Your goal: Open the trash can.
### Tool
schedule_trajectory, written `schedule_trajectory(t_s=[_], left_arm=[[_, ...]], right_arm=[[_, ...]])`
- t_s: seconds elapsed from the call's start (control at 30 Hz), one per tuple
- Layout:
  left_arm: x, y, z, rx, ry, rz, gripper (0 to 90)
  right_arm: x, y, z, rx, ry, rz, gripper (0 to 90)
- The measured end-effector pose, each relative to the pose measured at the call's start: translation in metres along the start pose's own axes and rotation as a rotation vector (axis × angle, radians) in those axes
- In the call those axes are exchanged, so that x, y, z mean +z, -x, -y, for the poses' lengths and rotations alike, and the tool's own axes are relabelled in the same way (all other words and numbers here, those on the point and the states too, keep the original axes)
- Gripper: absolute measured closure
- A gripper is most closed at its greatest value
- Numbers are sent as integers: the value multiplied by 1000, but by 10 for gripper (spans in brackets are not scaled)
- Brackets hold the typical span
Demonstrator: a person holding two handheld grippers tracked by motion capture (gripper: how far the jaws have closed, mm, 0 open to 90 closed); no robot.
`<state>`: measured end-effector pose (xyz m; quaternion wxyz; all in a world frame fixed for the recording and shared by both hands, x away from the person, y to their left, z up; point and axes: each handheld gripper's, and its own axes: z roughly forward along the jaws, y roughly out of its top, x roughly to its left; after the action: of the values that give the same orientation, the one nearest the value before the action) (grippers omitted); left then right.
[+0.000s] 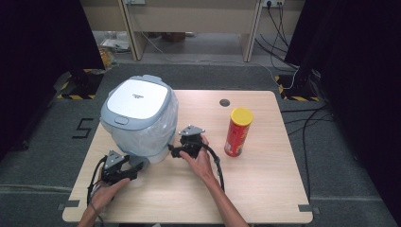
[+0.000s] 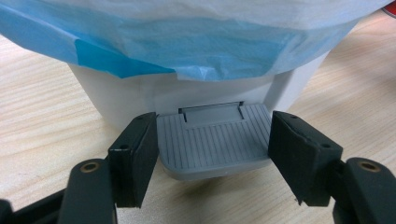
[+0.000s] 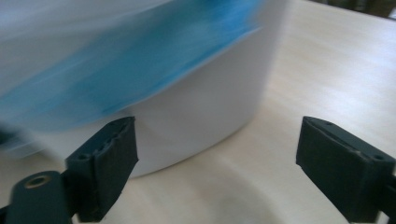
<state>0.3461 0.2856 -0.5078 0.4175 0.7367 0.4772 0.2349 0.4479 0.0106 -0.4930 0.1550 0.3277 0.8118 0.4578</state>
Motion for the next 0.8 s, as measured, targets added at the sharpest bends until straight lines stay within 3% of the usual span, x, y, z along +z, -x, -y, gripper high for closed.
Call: schedule_trajectory(t_s=[0.07, 0.13, 0.2, 0.23, 0.37, 0.5, 0.53, 0.6, 0.63, 0.7, 0.77, 0.8], left_arm=[[0, 0, 0, -2, 0, 0, 328], [0, 2, 0, 4, -3, -11, 328], [0, 2, 0, 5, -3, -13, 328], [1, 3, 0, 0, 0, -14, 328], [3, 5, 0, -3, 12, -23, 323], [4, 5, -1, -6, 15, -16, 296], [4, 6, -1, 2, 0, -3, 296], [7, 10, 2, 55, -32, -24, 275], [10, 13, 7, 79, -46, -47, 260], [10, 14, 8, 91, -45, -53, 255], [9, 14, 8, 91, -40, -47, 251], [5, 14, 6, 90, -25, -43, 243]], right_arm=[[-1, -7, 2, -14, 3, -9, 177], [-2, -21, 3, -69, -11, 28, 135], [-2, -22, 2, -90, -13, 47, 111], [0, -21, 0, -97, -25, 71, 41], [6, -10, -4, -64, -33, 86, 7], [11, -5, -8, -77, -39, 107, 8], [11, -5, -8, -77, -39, 107, 8], [13, -3, -10, -66, -39, 112, 29], [13, -3, -10, -57, -34, 99, 100], [10, -4, -8, -50, -29, 75, 203], [7, -4, -4, -46, -33, 74, 126], [5, -4, -2, -42, -38, 70, 159]])
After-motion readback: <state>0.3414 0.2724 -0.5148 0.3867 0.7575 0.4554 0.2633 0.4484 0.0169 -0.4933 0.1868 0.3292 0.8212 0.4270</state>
